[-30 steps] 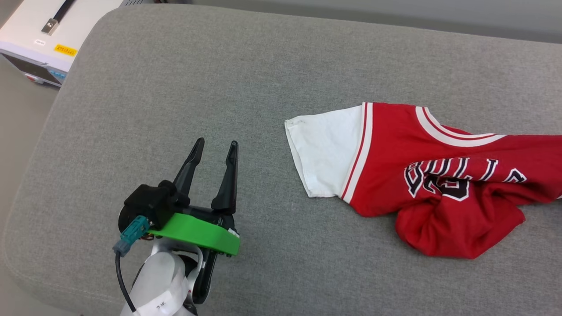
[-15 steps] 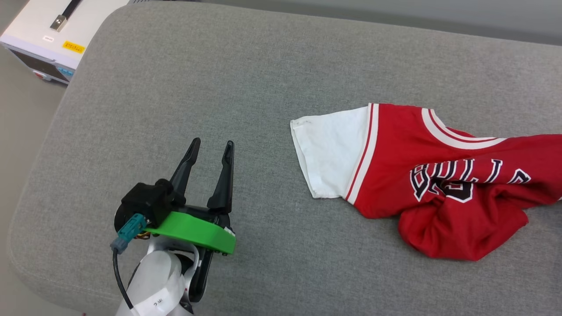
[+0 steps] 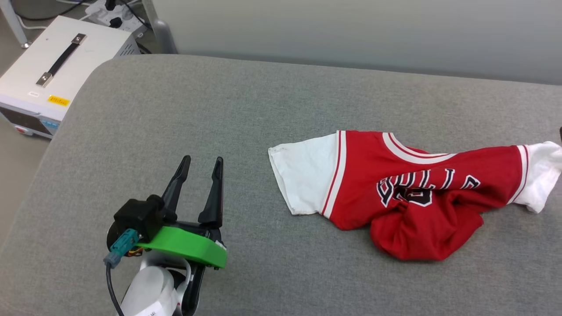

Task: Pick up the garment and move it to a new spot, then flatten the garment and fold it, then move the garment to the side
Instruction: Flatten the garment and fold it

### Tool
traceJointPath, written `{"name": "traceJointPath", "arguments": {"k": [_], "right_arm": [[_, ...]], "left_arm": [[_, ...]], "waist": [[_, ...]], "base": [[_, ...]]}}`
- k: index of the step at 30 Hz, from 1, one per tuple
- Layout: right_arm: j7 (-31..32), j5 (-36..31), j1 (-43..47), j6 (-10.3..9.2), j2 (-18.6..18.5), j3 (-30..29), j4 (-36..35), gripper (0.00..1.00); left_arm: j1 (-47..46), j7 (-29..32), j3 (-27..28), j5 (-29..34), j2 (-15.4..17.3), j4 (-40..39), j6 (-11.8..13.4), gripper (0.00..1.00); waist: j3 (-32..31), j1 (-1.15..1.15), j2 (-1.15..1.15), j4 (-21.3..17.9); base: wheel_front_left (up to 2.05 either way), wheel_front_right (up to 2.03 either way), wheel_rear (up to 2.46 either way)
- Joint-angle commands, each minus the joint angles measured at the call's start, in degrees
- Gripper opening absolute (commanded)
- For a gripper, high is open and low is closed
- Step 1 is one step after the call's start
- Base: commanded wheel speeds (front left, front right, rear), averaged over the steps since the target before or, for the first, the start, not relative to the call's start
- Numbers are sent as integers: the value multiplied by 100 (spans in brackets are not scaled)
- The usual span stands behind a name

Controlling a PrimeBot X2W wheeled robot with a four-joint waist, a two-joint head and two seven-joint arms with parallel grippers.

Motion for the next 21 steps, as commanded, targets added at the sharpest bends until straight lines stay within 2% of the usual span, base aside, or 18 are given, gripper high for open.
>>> {"name": "traceJointPath", "arguments": {"k": [1,7,13,17,21], "right_arm": [[-122,99,200,-5,98,-104,-197,100],[-530,322,1085,-5,681,-524,-1407,100],[-941,217,1990,-5,1510,-932,-2493,100],[-1082,159,2453,-5,1989,-1033,-2909,100],[-1058,97,2719,-5,2235,-994,-3100,100]], "left_arm": [[77,-33,25,-17,14,-28,-17,100],[243,-33,74,-96,-16,-112,-17,100],[364,-33,-40,-150,0,-135,-17,100],[459,-33,-109,-170,-33,-135,-17,100],[501,-33,-127,-167,-60,-136,-18,100]], "waist": [[-248,0,0,-183],[-372,0,0,-277],[-413,0,0,-328],[-425,0,0,-350],[-427,0,0,-361]], "base": [[0,0,0],[0,0,0],[0,0,0],[0,0,0],[0,0,0]]}}
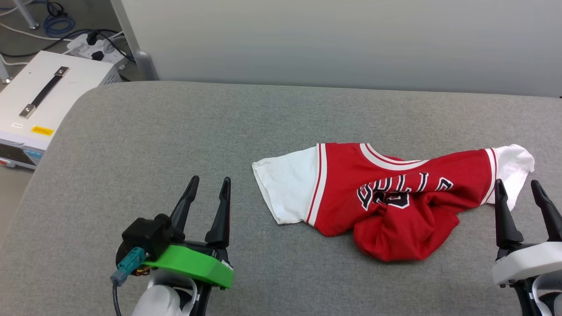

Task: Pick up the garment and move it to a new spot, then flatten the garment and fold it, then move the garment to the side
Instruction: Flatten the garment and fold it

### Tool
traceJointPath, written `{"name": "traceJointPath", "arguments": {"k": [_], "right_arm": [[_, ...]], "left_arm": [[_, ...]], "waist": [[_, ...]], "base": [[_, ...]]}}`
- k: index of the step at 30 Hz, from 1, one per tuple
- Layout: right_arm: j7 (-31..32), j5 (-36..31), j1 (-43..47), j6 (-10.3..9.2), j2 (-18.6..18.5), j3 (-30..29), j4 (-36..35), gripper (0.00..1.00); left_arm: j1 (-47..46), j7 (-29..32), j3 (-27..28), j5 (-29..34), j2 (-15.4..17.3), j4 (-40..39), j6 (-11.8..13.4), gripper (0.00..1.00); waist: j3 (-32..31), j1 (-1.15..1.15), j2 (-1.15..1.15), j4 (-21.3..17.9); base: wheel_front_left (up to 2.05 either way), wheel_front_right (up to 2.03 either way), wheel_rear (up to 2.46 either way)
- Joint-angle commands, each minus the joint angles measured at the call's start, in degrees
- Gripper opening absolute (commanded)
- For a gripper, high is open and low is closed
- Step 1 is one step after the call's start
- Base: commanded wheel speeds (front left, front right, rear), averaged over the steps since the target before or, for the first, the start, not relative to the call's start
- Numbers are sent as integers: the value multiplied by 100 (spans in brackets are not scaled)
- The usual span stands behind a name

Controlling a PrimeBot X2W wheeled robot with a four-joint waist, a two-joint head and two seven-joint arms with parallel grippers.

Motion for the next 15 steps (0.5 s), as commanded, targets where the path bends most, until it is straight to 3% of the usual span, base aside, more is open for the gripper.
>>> {"name": "traceJointPath", "arguments": {"k": [1,5,9,15], "right_arm": [[4,-54,67,-4,-10,35,-70,100],[146,-61,115,-4,-66,129,-162,100],[684,13,186,-4,-324,534,-267,100],[2089,438,136,-4,-803,1388,-348,100]], "left_arm": [[73,-33,1,-45,-31,0,-18,100],[46,-33,-30,-42,-24,12,-18,100],[-9,-33,-37,-49,-21,13,-18,100],[-95,-33,-85,-51,-32,42,-18,100]], "waist": [[7,0,0,3],[38,0,0,40],[128,0,0,117],[303,0,0,296]], "base": [[0,0,0],[0,0,0],[0,0,0],[0,0,0]]}}
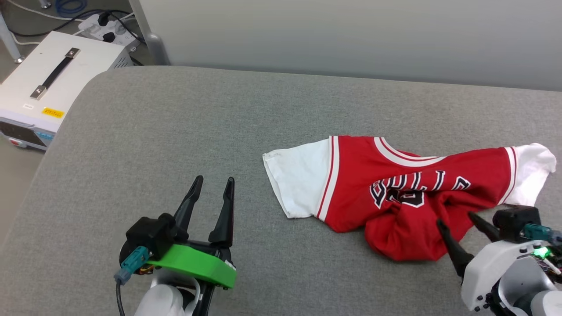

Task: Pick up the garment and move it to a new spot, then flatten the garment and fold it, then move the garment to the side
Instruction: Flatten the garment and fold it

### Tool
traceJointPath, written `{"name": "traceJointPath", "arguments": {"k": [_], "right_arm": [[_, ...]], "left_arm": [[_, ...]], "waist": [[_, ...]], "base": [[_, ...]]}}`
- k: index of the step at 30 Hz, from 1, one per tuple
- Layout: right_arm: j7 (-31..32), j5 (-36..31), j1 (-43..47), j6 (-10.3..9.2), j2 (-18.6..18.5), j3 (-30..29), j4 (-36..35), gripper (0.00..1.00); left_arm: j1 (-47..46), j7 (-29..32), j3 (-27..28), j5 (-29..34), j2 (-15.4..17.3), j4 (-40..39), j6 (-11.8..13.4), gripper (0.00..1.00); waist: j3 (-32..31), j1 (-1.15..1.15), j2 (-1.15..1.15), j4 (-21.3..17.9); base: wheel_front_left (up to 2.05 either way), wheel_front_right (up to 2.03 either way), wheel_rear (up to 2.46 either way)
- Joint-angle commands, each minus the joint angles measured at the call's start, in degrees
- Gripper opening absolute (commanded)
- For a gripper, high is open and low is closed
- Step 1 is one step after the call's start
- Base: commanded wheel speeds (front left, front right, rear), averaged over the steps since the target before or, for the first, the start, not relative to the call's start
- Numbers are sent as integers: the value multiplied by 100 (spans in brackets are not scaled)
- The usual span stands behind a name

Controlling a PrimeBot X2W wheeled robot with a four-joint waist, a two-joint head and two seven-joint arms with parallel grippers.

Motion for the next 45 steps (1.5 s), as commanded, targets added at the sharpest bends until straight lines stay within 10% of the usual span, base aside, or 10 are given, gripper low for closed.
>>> {"name": "traceJointPath", "arguments": {"k": [1,17,19,20,45], "right_arm": [[315,180,-2,-5,-115,154,-9,100],[1739,501,-930,-5,-795,1384,1413,100],[1820,613,-933,-5,-778,1465,1546,16],[1841,671,-931,-5,-782,1530,1575,0],[3918,1467,407,-5,-552,1459,-119,0]], "left_arm": [[-82,-33,-15,-40,-29,22,-18,100],[-266,-33,-35,-64,-79,81,-18,100],[-272,-33,-36,-62,-84,95,-18,100],[-272,-33,-29,-61,-87,103,-18,100],[139,-33,-14,0,-114,222,-18,100]], "waist": [[105,0,0,121],[373,0,0,616],[361,0,0,637],[341,0,0,642],[-420,0,0,291]], "base": [[0,0,0],[0,0,0],[0,0,0],[0,0,0],[0,0,0]]}}
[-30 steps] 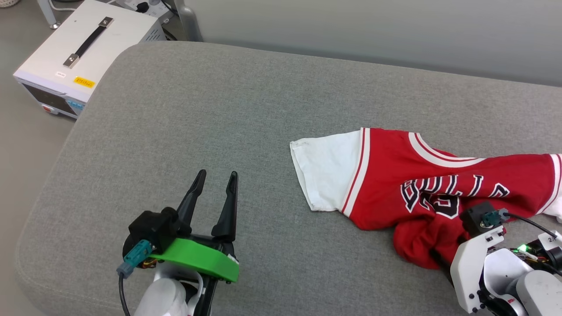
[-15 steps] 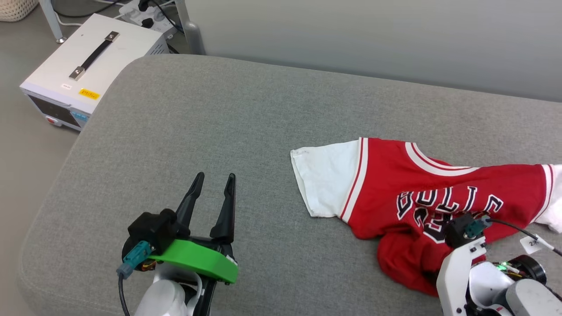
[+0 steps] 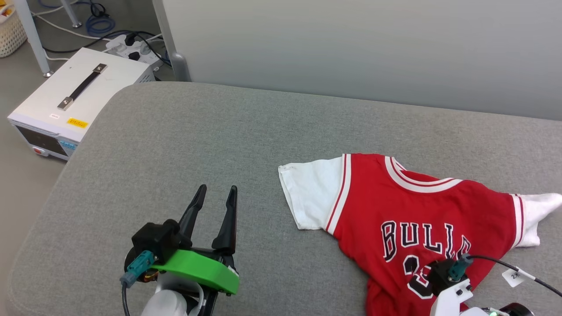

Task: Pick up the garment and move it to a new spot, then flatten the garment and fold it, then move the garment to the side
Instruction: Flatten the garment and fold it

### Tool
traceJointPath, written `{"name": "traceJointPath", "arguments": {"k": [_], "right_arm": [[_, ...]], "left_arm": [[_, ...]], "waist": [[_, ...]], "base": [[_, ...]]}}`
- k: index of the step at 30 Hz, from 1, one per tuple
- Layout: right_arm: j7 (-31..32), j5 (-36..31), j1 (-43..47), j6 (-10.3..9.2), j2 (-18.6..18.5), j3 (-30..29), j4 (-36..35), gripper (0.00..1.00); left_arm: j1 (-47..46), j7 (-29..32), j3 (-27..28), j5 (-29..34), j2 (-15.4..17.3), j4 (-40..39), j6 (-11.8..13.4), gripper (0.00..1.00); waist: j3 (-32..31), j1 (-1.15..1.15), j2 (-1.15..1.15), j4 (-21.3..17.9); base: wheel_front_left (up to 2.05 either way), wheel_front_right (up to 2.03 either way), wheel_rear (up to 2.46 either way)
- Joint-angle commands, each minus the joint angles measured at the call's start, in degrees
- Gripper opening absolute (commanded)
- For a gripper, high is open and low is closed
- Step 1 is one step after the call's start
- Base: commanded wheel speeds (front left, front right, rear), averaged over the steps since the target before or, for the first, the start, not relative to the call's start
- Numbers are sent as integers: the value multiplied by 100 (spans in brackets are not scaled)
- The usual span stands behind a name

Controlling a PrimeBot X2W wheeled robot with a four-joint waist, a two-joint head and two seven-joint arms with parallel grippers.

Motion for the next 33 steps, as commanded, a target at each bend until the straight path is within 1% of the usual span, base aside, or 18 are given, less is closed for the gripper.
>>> {"name": "traceJointPath", "arguments": {"k": [1,3,5,6,7,10,14,21,22,26,27,29,31,33], "right_arm": [[75,-3,127,1,72,-13,-52,0],[181,32,214,1,160,-35,-132,0],[147,-25,215,1,199,-96,-181,0],[65,-89,186,1,202,-131,-202,47],[-28,-154,161,1,213,-189,-191,100],[-241,-217,90,1,212,-283,-194,100],[-684,-220,-43,1,234,-582,-282,100],[-1642,-282,-199,1,249,-1493,-512,100],[-2389,-526,-247,1,332,-2017,-581,100],[-3480,-938,-245,1,562,-2532,-589,100],[-3650,-974,-242,1,616,-2593,-581,100],[-4238,-1136,-223,1,746,-2751,-560,100],[-4682,-1306,-186,1,855,-2822,-517,100],[-5033,-1448,-133,1,982,-2873,-463,100]], "left_arm": [[81,-33,-14,13,-6,-8,-18,100],[76,-33,-22,9,-3,-8,-18,100],[77,-33,-28,5,0,-2,-18,100],[77,-33,-29,4,0,0,-18,100],[79,-33,-33,3,0,5,-18,100],[83,-33,-38,-1,5,13,-18,100],[75,-33,-35,-4,15,6,-18,100],[72,-33,-10,-15,33,-57,-18,100],[51,-33,5,-42,34,-135,-18,100],[41,-33,6,-70,26,-211,-18,100],[41,-33,-3,-70,26,-215,-18,100],[46,-33,-36,-89,23,-213,-18,100],[57,-33,-33,-113,17,-207,-18,100],[74,-33,-53,-124,16,-183,-18,100]], "waist": [[10,0,0,-6],[25,0,0,-18],[39,0,0,-33],[44,0,0,-40],[46,0,0,-49],[42,0,0,-79],[22,0,0,-139],[-24,0,0,-277],[-14,0,0,-349],[27,0,0,-454],[34,0,0,-469],[59,0,0,-521],[88,0,0,-567],[99,0,0,-607]], "base": [[0,0,0],[0,0,0],[0,0,0],[0,0,0],[0,0,0],[0,0,0],[0,0,0],[0,0,0],[0,0,0],[0,0,0],[0,0,0],[0,0,0],[0,0,0],[0,0,0]]}}
